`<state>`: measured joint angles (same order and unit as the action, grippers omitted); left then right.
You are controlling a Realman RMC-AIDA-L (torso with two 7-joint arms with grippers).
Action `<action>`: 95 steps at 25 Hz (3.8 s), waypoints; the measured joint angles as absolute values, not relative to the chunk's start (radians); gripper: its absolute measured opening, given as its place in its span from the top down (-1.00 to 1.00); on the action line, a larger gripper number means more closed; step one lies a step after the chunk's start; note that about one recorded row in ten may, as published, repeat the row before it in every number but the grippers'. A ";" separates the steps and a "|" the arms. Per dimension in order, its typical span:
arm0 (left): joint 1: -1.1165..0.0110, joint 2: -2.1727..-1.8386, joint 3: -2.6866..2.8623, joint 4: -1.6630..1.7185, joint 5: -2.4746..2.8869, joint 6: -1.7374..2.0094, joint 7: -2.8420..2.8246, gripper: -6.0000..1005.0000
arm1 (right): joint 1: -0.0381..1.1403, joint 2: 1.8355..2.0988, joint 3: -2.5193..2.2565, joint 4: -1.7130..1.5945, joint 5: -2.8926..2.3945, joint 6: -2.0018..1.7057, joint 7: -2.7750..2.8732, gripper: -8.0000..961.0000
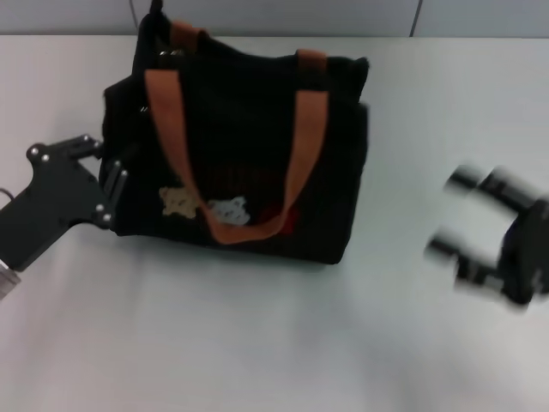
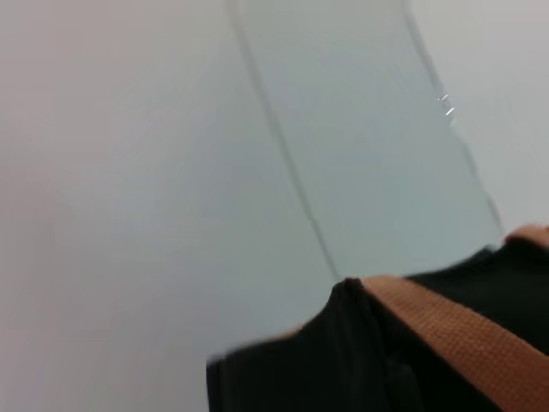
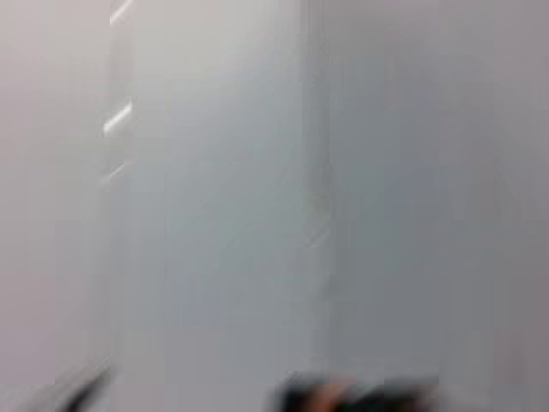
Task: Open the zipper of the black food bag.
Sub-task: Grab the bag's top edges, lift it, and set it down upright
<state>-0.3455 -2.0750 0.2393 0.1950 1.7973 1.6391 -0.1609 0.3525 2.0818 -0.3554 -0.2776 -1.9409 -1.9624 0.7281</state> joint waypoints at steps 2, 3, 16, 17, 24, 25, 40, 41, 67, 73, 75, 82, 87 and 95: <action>-0.362 -2.077 0.239 0.189 1.788 1.712 -0.069 0.73 | 0.346 2.084 -0.281 -0.193 -1.854 -1.959 0.660 -0.73; -0.372 -2.077 0.240 0.187 1.784 1.740 -0.045 0.74 | 0.345 2.085 -0.254 -0.150 -1.812 -1.958 0.627 -0.73; -0.512 -2.078 0.285 0.175 1.788 1.821 0.035 0.79 | 0.604 2.090 -0.158 0.090 -1.645 -1.610 0.541 -0.73; -0.514 -2.078 0.288 0.174 1.788 1.824 0.041 0.79 | 0.614 2.090 -0.159 0.101 -1.655 -1.565 0.541 -0.73; -0.541 -2.078 0.297 0.173 1.790 1.851 0.055 0.79 | 0.477 2.084 -0.193 0.124 -1.787 -1.482 0.586 -0.73; -0.545 -2.078 0.304 0.173 1.790 1.854 0.056 0.79 | 0.457 2.083 -0.195 0.120 -1.805 -1.481 0.600 -0.73; -0.564 -2.080 0.563 0.012 1.788 1.869 0.423 0.79 | 0.417 2.088 -0.195 0.127 -1.905 -1.460 0.605 -0.73; -0.565 -2.080 0.567 0.005 1.789 1.866 0.433 0.79 | 0.405 2.086 -0.194 0.125 -1.908 -1.474 0.605 -0.73; -0.567 -2.080 0.568 -0.003 1.790 1.849 0.459 0.80 | 0.433 2.088 -0.047 0.214 -1.873 -1.664 0.257 -0.72; -0.568 -2.080 0.566 -0.003 1.790 1.850 0.459 0.80 | 0.367 2.086 -0.128 0.165 -1.879 -1.648 0.272 -0.72; -0.572 -2.080 0.566 -0.003 1.790 1.850 0.459 0.81 | 0.336 2.086 -0.134 0.154 -1.879 -1.662 0.272 -0.72; -0.579 -2.080 0.566 -0.003 1.790 1.848 0.459 0.81 | 0.289 2.092 -0.116 0.178 -1.872 -1.797 0.046 -0.72; -0.579 -2.080 0.566 -0.003 1.789 1.848 0.459 0.81 | 0.319 2.094 -0.091 0.249 -1.871 -1.743 -0.317 -0.72; -0.580 -2.080 0.566 -0.003 1.787 1.851 0.459 0.80 | 0.353 2.094 -0.026 0.310 -1.871 -1.638 -0.762 -0.72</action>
